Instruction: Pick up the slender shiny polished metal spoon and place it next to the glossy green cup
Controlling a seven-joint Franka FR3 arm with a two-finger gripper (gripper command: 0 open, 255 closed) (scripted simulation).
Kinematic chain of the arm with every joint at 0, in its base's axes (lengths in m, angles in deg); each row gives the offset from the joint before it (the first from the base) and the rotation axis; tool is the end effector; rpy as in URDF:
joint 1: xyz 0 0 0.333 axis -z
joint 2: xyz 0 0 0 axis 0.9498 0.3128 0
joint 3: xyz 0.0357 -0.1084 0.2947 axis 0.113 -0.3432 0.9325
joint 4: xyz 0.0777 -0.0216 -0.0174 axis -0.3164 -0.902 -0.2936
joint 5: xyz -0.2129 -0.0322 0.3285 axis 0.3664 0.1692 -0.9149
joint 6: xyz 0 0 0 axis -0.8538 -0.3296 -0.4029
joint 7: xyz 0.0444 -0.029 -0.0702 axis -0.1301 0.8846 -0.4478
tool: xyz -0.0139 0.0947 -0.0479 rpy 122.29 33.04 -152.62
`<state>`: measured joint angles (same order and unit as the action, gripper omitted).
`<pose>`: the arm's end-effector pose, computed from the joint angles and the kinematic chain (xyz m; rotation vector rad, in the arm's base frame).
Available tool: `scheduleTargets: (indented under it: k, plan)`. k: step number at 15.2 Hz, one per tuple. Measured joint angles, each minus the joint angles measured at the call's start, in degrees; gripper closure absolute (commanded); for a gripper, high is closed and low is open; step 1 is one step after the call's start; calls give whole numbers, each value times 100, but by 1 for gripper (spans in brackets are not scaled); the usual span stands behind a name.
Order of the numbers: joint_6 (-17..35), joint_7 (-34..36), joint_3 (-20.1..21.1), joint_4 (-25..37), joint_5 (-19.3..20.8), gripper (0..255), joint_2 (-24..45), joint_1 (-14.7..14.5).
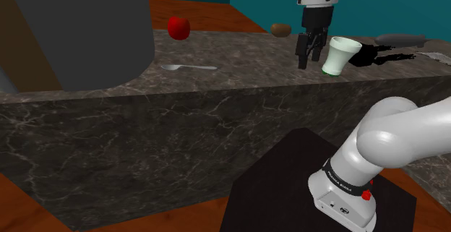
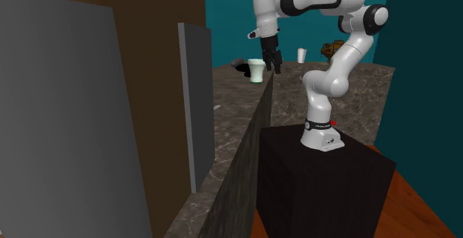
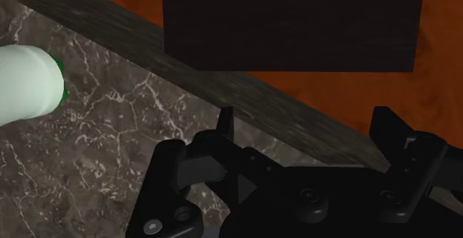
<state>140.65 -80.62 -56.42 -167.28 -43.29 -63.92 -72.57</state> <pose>0.2962 -0.0159 0.5451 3.0888 0.0204 -0.3682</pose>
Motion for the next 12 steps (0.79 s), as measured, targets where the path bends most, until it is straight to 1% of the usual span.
scheduleTargets:
  k: [1, 3, 8, 12]
  plan:
    - [0, 0, 0, 0, 0, 0, 0, 0]
    - [125, -105, 24, 146, 21, 0, 257, -74]
    - [645, -532, 106, 671, 131, 0, 1233, -327]
    - [915, -844, 234, 1324, 206, 0, 2095, -528]
